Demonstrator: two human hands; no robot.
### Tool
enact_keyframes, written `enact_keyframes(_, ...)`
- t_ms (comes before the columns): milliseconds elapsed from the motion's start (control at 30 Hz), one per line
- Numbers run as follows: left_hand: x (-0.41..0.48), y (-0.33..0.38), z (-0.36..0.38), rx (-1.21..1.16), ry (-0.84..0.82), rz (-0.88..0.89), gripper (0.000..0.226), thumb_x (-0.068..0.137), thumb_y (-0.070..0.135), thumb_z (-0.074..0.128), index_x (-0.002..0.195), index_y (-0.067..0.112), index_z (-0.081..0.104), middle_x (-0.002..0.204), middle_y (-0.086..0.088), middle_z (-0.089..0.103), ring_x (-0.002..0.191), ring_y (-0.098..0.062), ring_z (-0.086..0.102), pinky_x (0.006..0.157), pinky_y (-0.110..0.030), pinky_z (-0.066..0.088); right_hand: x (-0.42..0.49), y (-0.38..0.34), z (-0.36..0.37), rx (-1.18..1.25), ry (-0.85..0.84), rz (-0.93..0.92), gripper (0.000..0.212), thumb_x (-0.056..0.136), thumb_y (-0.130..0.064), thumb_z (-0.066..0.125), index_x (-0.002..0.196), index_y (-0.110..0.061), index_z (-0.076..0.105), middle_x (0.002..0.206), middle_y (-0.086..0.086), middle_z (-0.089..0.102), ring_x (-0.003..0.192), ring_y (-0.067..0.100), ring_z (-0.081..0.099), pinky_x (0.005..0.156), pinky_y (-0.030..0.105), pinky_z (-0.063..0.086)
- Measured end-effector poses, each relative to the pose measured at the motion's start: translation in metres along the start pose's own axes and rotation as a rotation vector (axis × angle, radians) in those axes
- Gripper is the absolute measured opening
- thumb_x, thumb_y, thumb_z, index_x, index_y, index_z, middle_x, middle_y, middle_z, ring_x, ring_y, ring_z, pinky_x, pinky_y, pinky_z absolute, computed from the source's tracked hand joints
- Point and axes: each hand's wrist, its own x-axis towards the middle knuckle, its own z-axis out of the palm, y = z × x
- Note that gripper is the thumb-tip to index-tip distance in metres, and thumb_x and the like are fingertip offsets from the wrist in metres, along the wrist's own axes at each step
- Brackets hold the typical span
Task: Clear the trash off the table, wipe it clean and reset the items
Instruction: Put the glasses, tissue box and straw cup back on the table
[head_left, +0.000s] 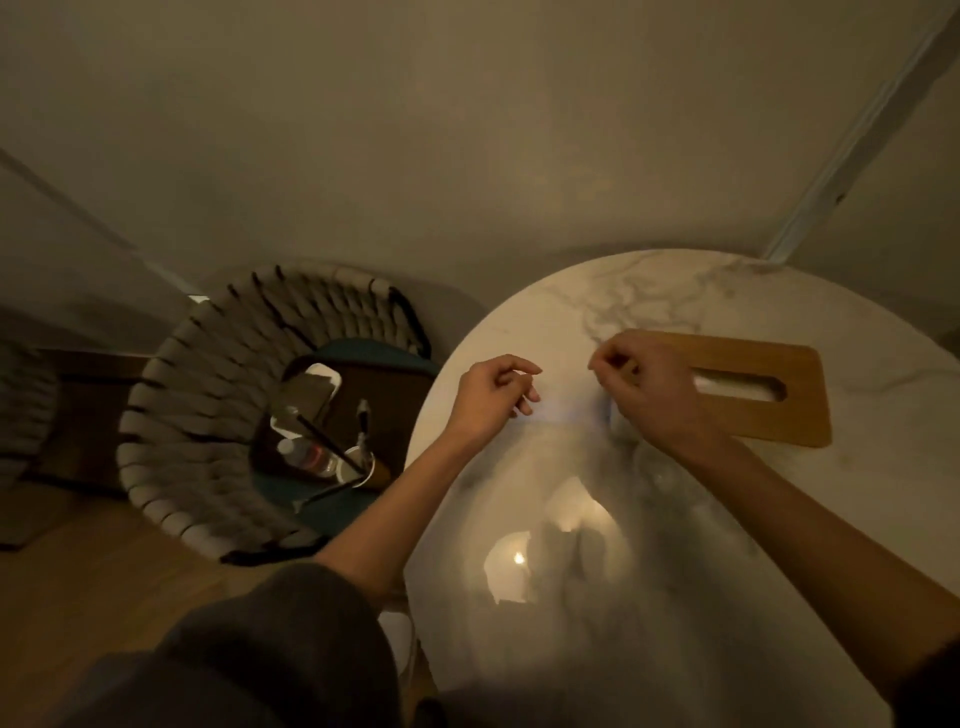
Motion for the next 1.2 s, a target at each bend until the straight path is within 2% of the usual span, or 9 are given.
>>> enact_keyframes(267, -0.028, -0.082, -0.13, 0.159, 0.074, -0.077, 0.02, 0.094, 0.003, 0.051, 0.096, 0.01, 0.07, 0.071, -0.006, 0.067, 0.055, -0.004, 0.059, 0.056, -0.017, 0.049, 0.031, -0.07, 0.165, -0.079, -0.359, 0.057, 0.015, 0.09, -0.012, 0.056, 0.085, -0.006, 0.069, 0.085, 0.008, 0.067, 0.078, 0.023, 0.059, 0.076, 0.041, 0.052)
enact_keyframes(367, -0.028, -0.129, -0.172, 0.279, 0.076, -0.139, 0.018, 0.094, 0.01, 0.056, 0.09, 0.022, 0.068, 0.068, 0.004, 0.067, 0.059, -0.004, 0.062, 0.063, -0.023, 0.053, 0.042, -0.071, 0.215, -0.243, -0.488, 0.149, 0.02, 0.092, -0.022, 0.054, 0.101, -0.009, 0.067, 0.101, 0.014, 0.062, 0.096, 0.031, 0.059, 0.084, 0.044, 0.051)
enact_keyframes(433, -0.026, -0.161, -0.199, 0.374, 0.083, -0.193, 0.017, 0.093, 0.016, 0.057, 0.088, 0.028, 0.067, 0.07, 0.006, 0.069, 0.068, -0.007, 0.065, 0.068, -0.028, 0.054, 0.046, -0.068, 0.246, -0.411, -0.584, 0.269, 0.049, 0.092, -0.038, 0.056, 0.134, -0.013, 0.05, 0.136, 0.019, 0.043, 0.124, 0.038, 0.044, 0.101, 0.05, 0.043)
enact_keyframes(500, -0.024, -0.189, -0.223, 0.455, 0.08, -0.267, 0.015, 0.093, 0.018, 0.056, 0.089, 0.026, 0.067, 0.078, 0.005, 0.069, 0.075, -0.01, 0.066, 0.072, -0.03, 0.054, 0.045, -0.067, 0.271, -0.519, -0.655, 0.434, 0.084, 0.091, -0.057, 0.051, 0.153, -0.015, 0.014, 0.159, 0.019, 0.003, 0.145, 0.044, 0.008, 0.112, 0.059, 0.024)
enact_keyframes(600, -0.02, -0.233, -0.249, 0.533, -0.017, -0.442, 0.013, 0.094, 0.021, 0.054, 0.098, 0.02, 0.067, 0.097, -0.003, 0.069, 0.09, -0.016, 0.065, 0.082, -0.034, 0.054, 0.032, -0.064, 0.299, -0.659, -0.649, 0.48, 0.107, 0.087, -0.069, 0.046, 0.151, -0.014, -0.019, 0.154, 0.018, -0.034, 0.143, 0.044, -0.025, 0.113, 0.065, 0.007)
enact_keyframes(767, -0.006, -0.281, -0.261, 0.462, -0.314, -0.631, 0.034, 0.1, 0.035, 0.046, 0.124, 0.018, 0.062, 0.131, -0.011, 0.056, 0.119, -0.029, 0.053, 0.1, -0.039, 0.042, 0.02, -0.055, 0.319, -0.814, -0.587, 0.421, 0.114, 0.084, -0.073, 0.042, 0.147, -0.009, -0.029, 0.148, 0.025, -0.04, 0.138, 0.049, -0.03, 0.111, 0.07, 0.005)
enact_keyframes(933, 0.006, -0.298, -0.245, 0.054, -0.315, -0.898, 0.024, 0.1, 0.036, 0.046, 0.107, 0.016, 0.059, 0.114, -0.008, 0.058, 0.099, -0.023, 0.054, 0.086, -0.036, 0.043, 0.02, -0.048, 0.323, -0.83, -0.572, 0.416, 0.109, 0.086, -0.073, 0.035, 0.143, -0.01, -0.034, 0.145, 0.025, -0.044, 0.135, 0.049, -0.035, 0.11, 0.07, 0.001)
enact_keyframes(1100, 0.019, -0.307, -0.233, 0.153, -0.213, -0.767, 0.04, 0.098, 0.038, 0.05, 0.127, 0.012, 0.058, 0.122, -0.005, 0.058, 0.111, -0.026, 0.054, 0.095, -0.033, 0.039, 0.019, -0.043, 0.323, -0.853, -0.56, 0.413, 0.109, 0.086, -0.074, 0.034, 0.141, -0.011, -0.036, 0.147, 0.024, -0.043, 0.135, 0.049, -0.035, 0.111, 0.07, 0.0)
enact_keyframes(1200, 0.025, -0.285, -0.239, 0.29, -0.221, -0.568, 0.03, 0.101, 0.028, 0.044, 0.112, 0.009, 0.064, 0.114, -0.012, 0.064, 0.105, -0.027, 0.059, 0.091, -0.035, 0.044, 0.021, -0.044, 0.322, -0.849, -0.573, 0.415, 0.11, 0.085, -0.076, 0.033, 0.142, -0.01, -0.034, 0.146, 0.025, -0.043, 0.134, 0.05, -0.035, 0.111, 0.07, 0.0)
